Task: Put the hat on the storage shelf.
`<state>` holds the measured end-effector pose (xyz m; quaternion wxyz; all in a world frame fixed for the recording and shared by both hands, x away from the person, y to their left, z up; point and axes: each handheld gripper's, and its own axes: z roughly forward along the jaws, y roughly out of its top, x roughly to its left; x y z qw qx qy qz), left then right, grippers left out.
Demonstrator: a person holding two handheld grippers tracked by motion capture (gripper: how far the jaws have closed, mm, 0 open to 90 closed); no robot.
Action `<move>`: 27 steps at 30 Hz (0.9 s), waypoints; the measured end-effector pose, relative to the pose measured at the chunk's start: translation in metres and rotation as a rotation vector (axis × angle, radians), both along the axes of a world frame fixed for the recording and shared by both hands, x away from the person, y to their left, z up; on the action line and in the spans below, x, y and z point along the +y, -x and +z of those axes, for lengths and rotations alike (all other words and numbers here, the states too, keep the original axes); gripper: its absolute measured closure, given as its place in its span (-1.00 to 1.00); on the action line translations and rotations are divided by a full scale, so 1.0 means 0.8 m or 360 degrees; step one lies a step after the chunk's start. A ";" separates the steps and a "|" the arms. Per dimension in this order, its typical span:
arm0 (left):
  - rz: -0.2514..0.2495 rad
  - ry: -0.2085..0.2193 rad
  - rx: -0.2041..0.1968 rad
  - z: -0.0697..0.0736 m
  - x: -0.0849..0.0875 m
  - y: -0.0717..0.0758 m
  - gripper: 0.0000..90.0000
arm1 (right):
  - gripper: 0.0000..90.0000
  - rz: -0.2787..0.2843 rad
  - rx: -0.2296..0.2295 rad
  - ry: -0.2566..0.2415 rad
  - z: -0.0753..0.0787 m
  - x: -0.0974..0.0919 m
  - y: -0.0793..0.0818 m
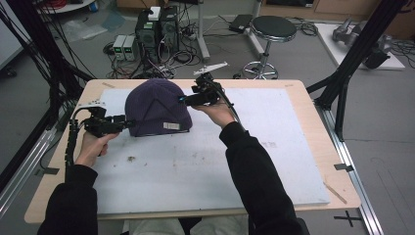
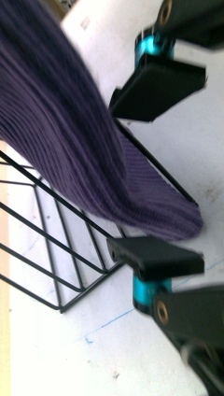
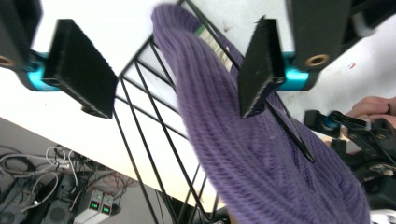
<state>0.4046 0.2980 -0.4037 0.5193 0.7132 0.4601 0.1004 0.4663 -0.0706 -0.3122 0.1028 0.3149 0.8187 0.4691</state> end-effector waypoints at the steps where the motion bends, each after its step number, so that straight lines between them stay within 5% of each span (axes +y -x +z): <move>1: 0.0004 0.0001 -0.0010 0.002 0.001 0.002 -0.42 | -0.47 -0.0010 0.0017 -0.0017 0.002 -0.006 0.001; 8: 0.0077 0.0015 -0.0144 0.019 0.005 0.026 -0.47 | -0.65 -0.0113 -0.0001 -0.0088 0.017 -0.052 0.011; 12: 0.0148 -0.0037 -0.0262 0.027 0.003 0.040 -0.55 | -0.73 -0.0264 -0.0069 -0.0106 0.022 -0.088 0.022; 15: 0.0230 0.0015 -0.0372 0.031 0.002 0.052 -0.57 | -0.73 -0.0438 -0.0174 -0.0044 0.021 -0.110 0.039; 17: 0.0258 0.0019 -0.0389 0.031 0.001 0.057 -0.57 | -0.73 -0.0513 -0.0229 0.0012 0.019 -0.123 0.049; 27: 0.0302 0.0005 -0.0443 0.037 -0.003 0.078 -0.57 | -0.73 -0.0693 -0.0255 0.0027 0.009 -0.189 0.078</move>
